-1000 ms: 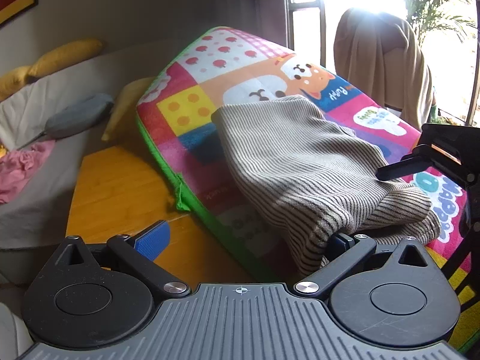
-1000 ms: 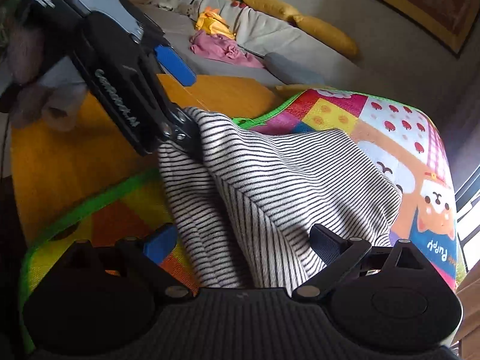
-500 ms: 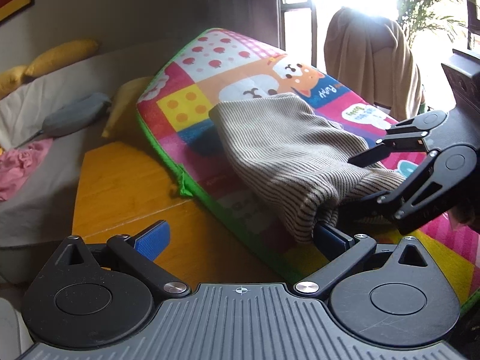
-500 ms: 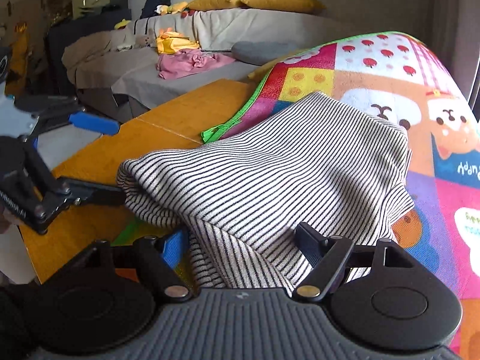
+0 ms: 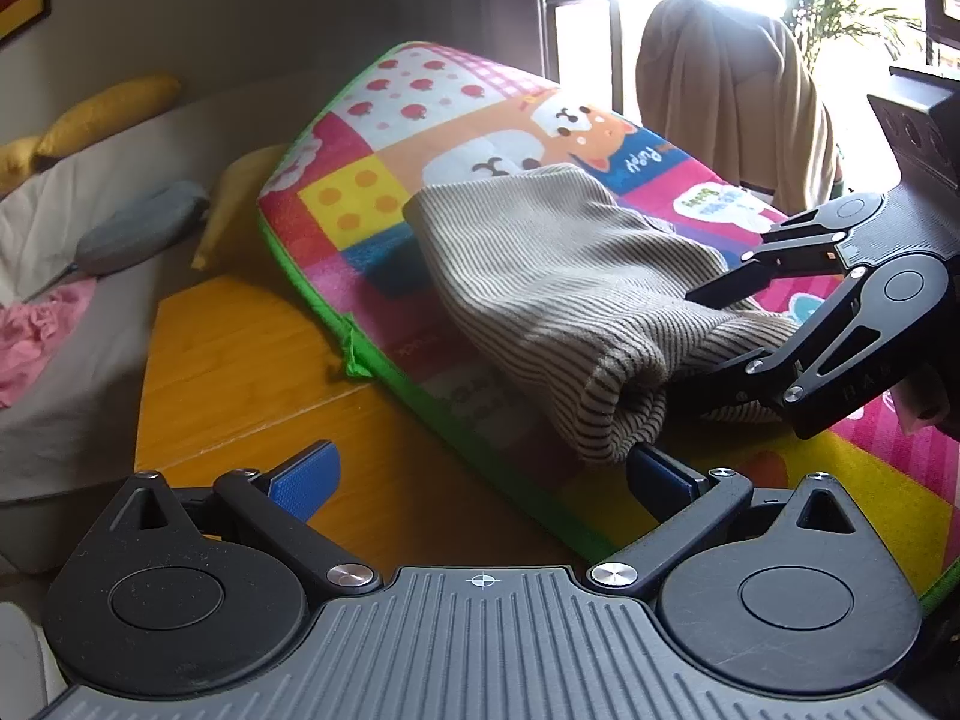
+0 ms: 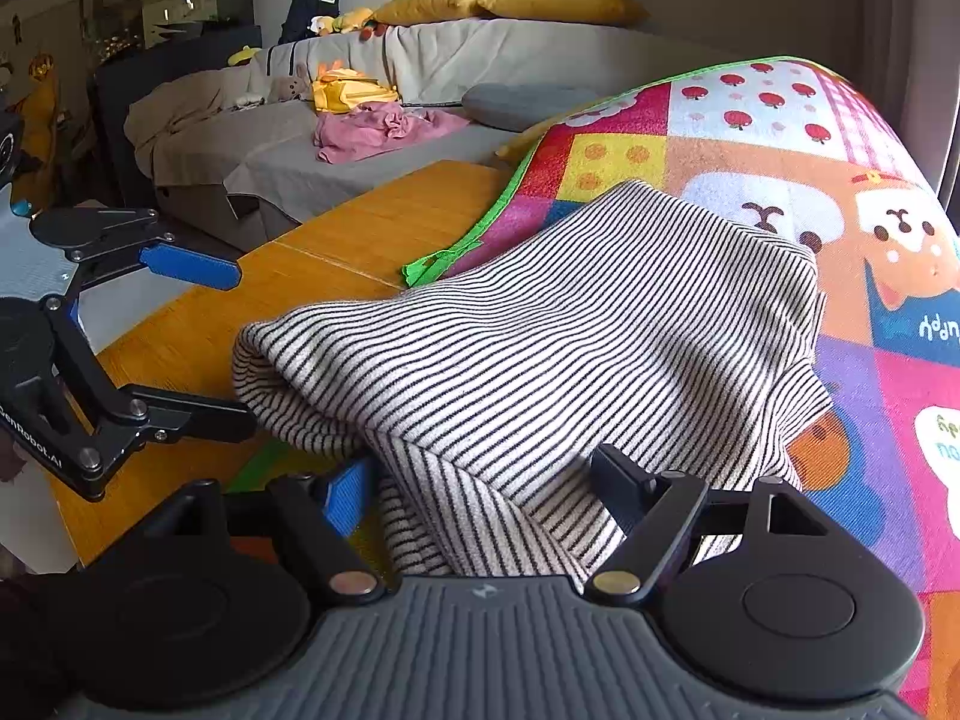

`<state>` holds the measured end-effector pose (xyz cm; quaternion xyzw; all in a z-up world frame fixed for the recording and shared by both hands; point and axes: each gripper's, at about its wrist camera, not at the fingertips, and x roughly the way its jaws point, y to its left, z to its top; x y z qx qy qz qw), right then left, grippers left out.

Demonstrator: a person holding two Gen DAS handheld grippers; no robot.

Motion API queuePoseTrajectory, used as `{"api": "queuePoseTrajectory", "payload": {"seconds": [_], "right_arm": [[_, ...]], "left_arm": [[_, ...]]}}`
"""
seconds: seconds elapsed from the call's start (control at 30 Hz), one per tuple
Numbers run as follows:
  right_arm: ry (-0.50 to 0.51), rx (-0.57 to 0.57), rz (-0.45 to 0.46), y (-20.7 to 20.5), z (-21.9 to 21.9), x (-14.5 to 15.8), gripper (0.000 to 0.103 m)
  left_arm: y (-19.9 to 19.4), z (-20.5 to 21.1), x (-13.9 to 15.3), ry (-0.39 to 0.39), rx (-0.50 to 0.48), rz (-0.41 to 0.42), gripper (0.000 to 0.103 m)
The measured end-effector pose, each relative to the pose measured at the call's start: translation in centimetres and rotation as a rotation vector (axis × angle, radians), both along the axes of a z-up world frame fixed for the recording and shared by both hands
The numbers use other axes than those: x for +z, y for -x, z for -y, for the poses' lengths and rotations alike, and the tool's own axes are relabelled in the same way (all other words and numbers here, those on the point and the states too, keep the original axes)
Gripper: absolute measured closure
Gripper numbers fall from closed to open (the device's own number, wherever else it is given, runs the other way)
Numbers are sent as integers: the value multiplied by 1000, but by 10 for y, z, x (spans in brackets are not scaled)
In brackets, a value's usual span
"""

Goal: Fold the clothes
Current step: 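Grasp the striped shirt end with the right gripper and lift it up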

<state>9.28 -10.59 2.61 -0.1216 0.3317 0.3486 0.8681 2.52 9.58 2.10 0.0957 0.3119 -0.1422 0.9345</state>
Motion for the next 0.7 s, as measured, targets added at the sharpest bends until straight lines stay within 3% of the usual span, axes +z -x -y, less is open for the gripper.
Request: {"api": "queuePoseTrajectory", "payload": {"seconds": [0.23,0.37,0.57,0.7], "right_arm": [[-54,-26,-60,-9,8,3,25],[-36,-32,-35,-5,8,5,25],[163,66,236,49,0,7,17],[266,77,323,55,-10,-8,18]], "left_arm": [[5,2,-9,-23,-60,-6,0],[-11,13,-14,-45,-46,4,0],[-35,19,1,-33,-6,60,0],[-40,21,13,-7,-24,86,0]]}}
